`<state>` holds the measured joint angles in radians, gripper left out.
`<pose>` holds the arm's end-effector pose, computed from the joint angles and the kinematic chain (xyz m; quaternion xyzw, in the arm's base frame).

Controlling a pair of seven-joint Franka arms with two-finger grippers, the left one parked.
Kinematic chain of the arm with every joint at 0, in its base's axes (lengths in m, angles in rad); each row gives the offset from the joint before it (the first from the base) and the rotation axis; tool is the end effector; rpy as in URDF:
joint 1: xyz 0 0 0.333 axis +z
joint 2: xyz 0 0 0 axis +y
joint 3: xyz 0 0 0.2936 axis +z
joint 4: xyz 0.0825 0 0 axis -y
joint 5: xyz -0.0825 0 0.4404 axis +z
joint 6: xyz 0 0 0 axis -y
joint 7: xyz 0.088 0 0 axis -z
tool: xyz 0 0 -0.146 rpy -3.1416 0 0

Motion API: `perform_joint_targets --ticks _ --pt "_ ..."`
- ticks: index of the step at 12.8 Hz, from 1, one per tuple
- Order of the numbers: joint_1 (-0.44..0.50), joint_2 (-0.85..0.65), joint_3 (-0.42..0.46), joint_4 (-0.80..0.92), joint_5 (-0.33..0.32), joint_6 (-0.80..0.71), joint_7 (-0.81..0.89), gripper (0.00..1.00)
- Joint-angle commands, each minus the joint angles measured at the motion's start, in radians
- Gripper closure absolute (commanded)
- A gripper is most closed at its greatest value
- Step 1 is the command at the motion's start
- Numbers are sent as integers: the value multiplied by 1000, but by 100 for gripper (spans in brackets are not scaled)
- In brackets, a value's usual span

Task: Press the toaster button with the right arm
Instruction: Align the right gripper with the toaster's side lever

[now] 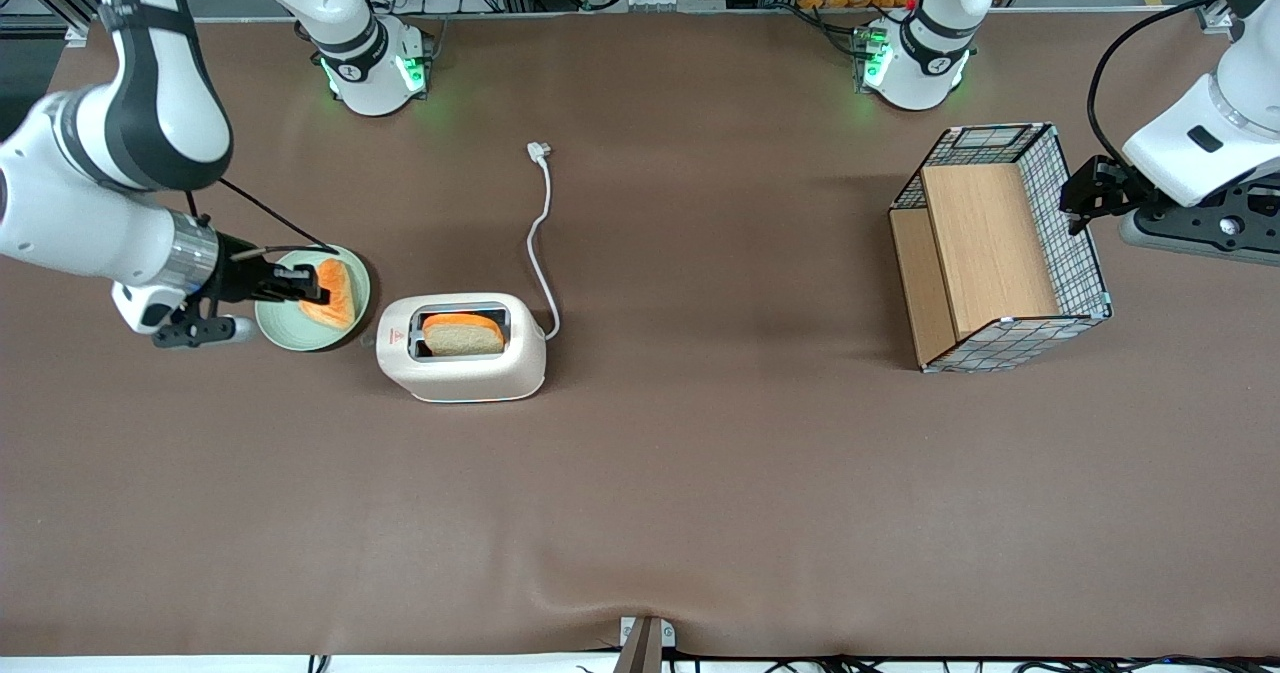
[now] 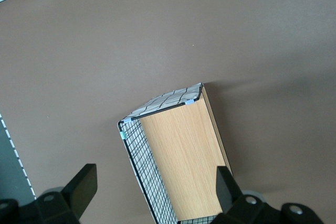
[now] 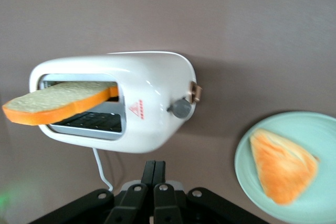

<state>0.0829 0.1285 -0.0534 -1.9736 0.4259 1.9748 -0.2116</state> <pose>0.6127 0.0594 0.3131 -0.9805 -0.0228 0.0447 0.1902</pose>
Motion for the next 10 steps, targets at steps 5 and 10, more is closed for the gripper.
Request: perform_joint_targets --ticks 5,10 --pt "-8 39 -8 -54 143 139 -135 100" --pt "-32 106 -13 -59 286 142 -233 100"
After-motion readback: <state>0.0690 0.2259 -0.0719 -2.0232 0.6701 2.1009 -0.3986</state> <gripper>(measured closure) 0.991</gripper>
